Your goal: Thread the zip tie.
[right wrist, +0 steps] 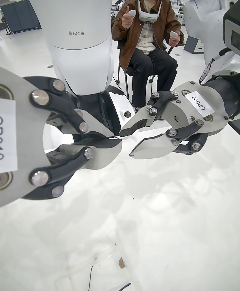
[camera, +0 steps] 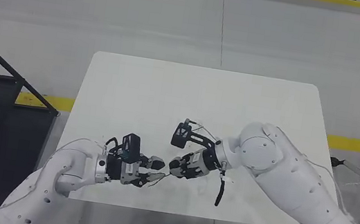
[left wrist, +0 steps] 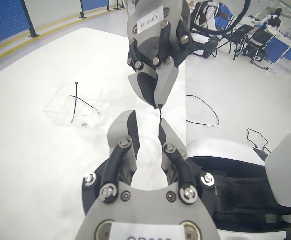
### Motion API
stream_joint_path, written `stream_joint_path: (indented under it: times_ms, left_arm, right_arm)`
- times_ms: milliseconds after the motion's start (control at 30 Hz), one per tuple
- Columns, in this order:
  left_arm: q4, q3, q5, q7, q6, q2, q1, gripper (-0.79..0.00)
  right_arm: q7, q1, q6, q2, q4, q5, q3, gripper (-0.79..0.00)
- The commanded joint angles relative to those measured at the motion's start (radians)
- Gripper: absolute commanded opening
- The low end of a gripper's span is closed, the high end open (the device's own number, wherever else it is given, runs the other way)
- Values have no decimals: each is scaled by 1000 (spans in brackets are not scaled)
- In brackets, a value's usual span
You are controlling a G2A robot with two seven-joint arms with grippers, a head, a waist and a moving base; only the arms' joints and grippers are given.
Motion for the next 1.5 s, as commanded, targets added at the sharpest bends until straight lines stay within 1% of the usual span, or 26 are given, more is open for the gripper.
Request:
stream_joint_path:
  times_ms: [0,100,633,933,1000,1067,1100,1167,1433,1467]
  left_arm:
    - [0,1,1,5,-1,1,1,-493]
    - [4,10,12,-3,-6,1,-2,-496]
    - [20,52,33,-4,10,0,-28,-603]
    - [14,69,41,-2,17,1,-36,-619]
    - [15,71,42,0,18,1,-38,-637]
    - [16,73,44,0,19,1,-39,-699]
    - [16,74,44,-1,19,2,-40,-711]
    - [18,76,42,0,18,2,-41,-785]
    - [23,80,43,4,28,3,-45,-785]
    - [23,80,41,7,33,3,-44,-785]
  right_arm:
    - [1,-1,1,-1,0,-1,2,-785]
    - [2,-4,0,-3,0,-1,5,-785]
    - [12,-14,0,-11,-1,-12,20,-785]
    - [19,-16,9,-16,-7,-22,24,-785]
    - [21,-17,11,-18,-7,-22,24,-785]
    - [23,-18,12,-19,-7,-22,26,-785]
    - [24,-18,14,-19,-7,-22,27,-785]
    - [25,-19,15,-20,-7,-23,28,-785]
    - [31,-21,18,-24,-7,-27,33,-785]
    - [31,-22,18,-24,-7,-25,34,-754]
